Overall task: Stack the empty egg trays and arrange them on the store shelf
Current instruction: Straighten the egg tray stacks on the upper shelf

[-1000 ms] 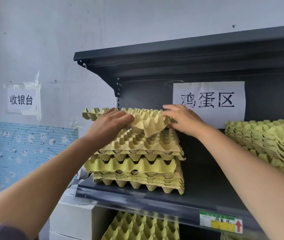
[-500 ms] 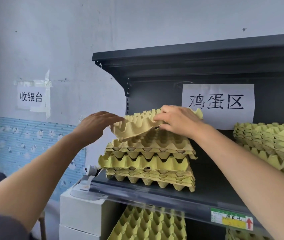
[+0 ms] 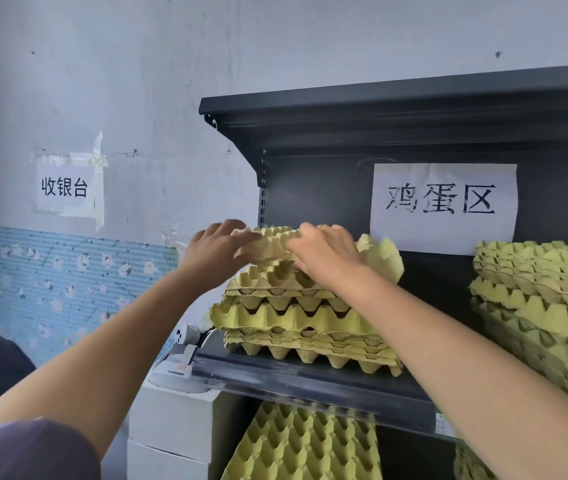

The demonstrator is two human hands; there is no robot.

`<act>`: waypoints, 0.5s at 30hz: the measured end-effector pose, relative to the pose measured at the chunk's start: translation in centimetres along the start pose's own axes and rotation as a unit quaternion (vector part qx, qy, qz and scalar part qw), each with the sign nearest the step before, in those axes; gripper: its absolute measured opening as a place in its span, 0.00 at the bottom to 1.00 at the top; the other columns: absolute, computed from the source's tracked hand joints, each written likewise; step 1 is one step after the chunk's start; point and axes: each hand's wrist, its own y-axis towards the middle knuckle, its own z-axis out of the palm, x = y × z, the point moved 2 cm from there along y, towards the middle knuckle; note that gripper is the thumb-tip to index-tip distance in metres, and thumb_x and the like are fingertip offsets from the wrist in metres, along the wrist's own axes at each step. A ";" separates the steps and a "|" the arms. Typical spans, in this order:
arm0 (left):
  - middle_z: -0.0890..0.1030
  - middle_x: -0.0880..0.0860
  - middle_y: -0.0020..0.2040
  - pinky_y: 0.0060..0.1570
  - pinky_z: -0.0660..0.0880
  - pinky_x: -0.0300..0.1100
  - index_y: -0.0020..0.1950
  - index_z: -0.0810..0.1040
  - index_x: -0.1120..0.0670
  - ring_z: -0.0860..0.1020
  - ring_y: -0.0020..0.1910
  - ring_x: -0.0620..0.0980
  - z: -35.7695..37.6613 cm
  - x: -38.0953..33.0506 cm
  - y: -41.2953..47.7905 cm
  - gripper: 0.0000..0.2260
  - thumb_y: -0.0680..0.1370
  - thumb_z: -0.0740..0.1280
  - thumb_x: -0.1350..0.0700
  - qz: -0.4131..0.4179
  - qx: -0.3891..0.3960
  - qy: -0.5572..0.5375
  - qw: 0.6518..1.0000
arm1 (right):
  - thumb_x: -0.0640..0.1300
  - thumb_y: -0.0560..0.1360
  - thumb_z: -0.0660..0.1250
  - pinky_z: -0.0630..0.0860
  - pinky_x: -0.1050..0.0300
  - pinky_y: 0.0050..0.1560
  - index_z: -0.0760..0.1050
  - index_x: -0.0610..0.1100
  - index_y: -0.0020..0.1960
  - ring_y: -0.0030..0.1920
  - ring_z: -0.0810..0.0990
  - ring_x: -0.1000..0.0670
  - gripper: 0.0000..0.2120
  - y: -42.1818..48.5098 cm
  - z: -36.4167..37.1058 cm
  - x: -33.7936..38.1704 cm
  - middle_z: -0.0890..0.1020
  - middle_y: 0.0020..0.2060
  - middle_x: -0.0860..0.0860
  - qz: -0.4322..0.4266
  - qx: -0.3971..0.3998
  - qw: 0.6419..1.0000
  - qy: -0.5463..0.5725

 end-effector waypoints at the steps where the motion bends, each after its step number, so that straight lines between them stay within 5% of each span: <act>1: 0.66 0.47 0.71 0.67 0.60 0.49 0.69 0.69 0.41 0.66 0.68 0.52 0.6 0.0 0.0 0.17 0.80 0.60 0.46 0.006 0.017 0.014 1.000 | 0.48 0.78 0.65 0.65 0.54 0.46 0.77 0.43 0.53 0.44 0.73 0.45 0.09 0.0 0.4 0.0 0.69 0.41 0.49 -0.009 0.005 1.000 -0.002; 4: 0.67 0.47 0.69 0.64 0.63 0.48 0.68 0.70 0.41 0.70 0.65 0.52 2.4 -0.2 0.0 0.16 0.80 0.60 0.47 0.012 0.055 -0.023 0.998 | 0.53 0.76 0.66 0.72 0.53 0.49 0.77 0.49 0.60 0.49 0.76 0.46 0.15 -0.4 1.1 -0.6 0.75 0.47 0.50 -0.021 0.056 0.996 0.068; 10: 0.66 0.49 0.68 0.66 0.60 0.51 0.65 0.73 0.45 0.66 0.66 0.53 3.0 -1.6 0.5 0.17 0.77 0.62 0.43 0.019 0.024 -0.026 0.999 | 0.52 0.78 0.64 0.70 0.54 0.50 0.76 0.51 0.64 0.54 0.75 0.47 0.16 -1.0 1.0 -3.3 0.76 0.52 0.50 -0.020 0.078 0.987 0.139; 15: 0.74 0.47 0.61 0.60 0.63 0.48 0.54 0.75 0.47 0.73 0.58 0.51 2.9 -1.4 0.2 0.30 0.68 0.48 0.29 0.040 -0.014 -0.079 0.996 | 0.51 0.78 0.64 0.73 0.51 0.51 0.76 0.50 0.63 0.54 0.76 0.46 0.15 -1.7 1.2 -3.7 0.77 0.54 0.50 -0.022 0.052 0.987 0.149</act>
